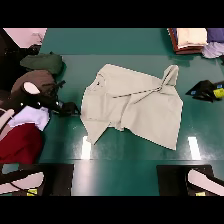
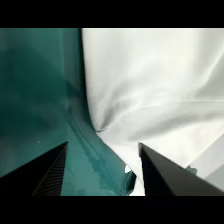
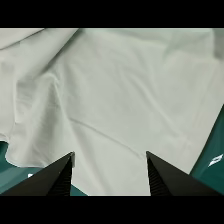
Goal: Fold the shirts.
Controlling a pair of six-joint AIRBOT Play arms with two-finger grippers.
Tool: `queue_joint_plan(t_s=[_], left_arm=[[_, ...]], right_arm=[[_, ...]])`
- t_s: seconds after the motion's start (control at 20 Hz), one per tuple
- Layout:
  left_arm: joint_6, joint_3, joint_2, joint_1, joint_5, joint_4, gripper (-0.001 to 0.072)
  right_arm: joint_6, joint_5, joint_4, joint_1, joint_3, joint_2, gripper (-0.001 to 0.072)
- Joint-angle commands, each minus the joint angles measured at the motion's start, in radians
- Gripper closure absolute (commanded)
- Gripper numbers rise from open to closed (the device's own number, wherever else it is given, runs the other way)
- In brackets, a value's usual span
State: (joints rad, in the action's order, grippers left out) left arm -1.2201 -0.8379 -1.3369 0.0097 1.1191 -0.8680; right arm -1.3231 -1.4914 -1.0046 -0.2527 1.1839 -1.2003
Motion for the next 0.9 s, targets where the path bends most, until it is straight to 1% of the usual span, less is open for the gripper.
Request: queue_joint_plan(t_s=[0.0, 0.1, 0.15, 0.2, 0.25, 0.3, 0.45, 0.65, 0.7, 0.75, 0.85], left_arm=[[0.062, 0.114, 0.013, -0.046, -0.115, 0.105, 0.0177], [0.059, 0.115, 0.013, -0.102, -0.167, 0.106, 0.0178], [0.044, 0.115, 0.013, -0.118, -0.196, 0.106, 0.018], [0.023, 0.115, 0.013, -0.12, -0.212, 0.109, 0.0335], [0.016, 0.114, 0.014, -0.117, -0.217, 0.11, 0.0545], [0.015, 0.113, 0.014, -0.117, -0.219, 0.111, 0.0681], [0.016, 0.069, 0.017, -0.117, -0.19, 0.109, 0.0683], [0.024, 0.008, 0.033, -0.117, -0.184, 0.109, 0.0683], [0.024, -0.002, 0.033, -0.117, -0.185, 0.109, 0.0683], [0.024, -0.007, 0.033, -0.117, -0.185, 0.109, 0.0683], [0.024, -0.009, 0.033, -0.117, -0.185, 0.108, 0.0683]], right_arm=[[0.005, -0.002, 0.011, -0.066, -0.122, 0.094, 0.0181], [0.005, -0.003, 0.008, -0.09, -0.17, 0.124, 0.0182], [0.005, -0.003, 0.007, -0.103, -0.199, 0.138, 0.0182], [0.005, -0.003, 0.006, -0.121, -0.235, 0.151, 0.0183], [0.005, -0.005, 0.006, -0.138, -0.274, 0.162, 0.0182], [0.005, -0.005, -0.004, -0.154, -0.319, 0.173, 0.0183], [0.001, -0.005, -0.15, -0.163, -0.464, 0.196, 0.0183], [-0.005, 0.001, -0.166, -0.159, -0.631, 0.197, 0.0185], [-0.004, 0.008, -0.166, -0.149, -0.666, 0.198, 0.02], [-0.005, 0.017, -0.166, -0.135, -0.696, 0.198, 0.0212], [-0.008, 0.059, -0.166, -0.095, -0.742, 0.198, 0.0211]])
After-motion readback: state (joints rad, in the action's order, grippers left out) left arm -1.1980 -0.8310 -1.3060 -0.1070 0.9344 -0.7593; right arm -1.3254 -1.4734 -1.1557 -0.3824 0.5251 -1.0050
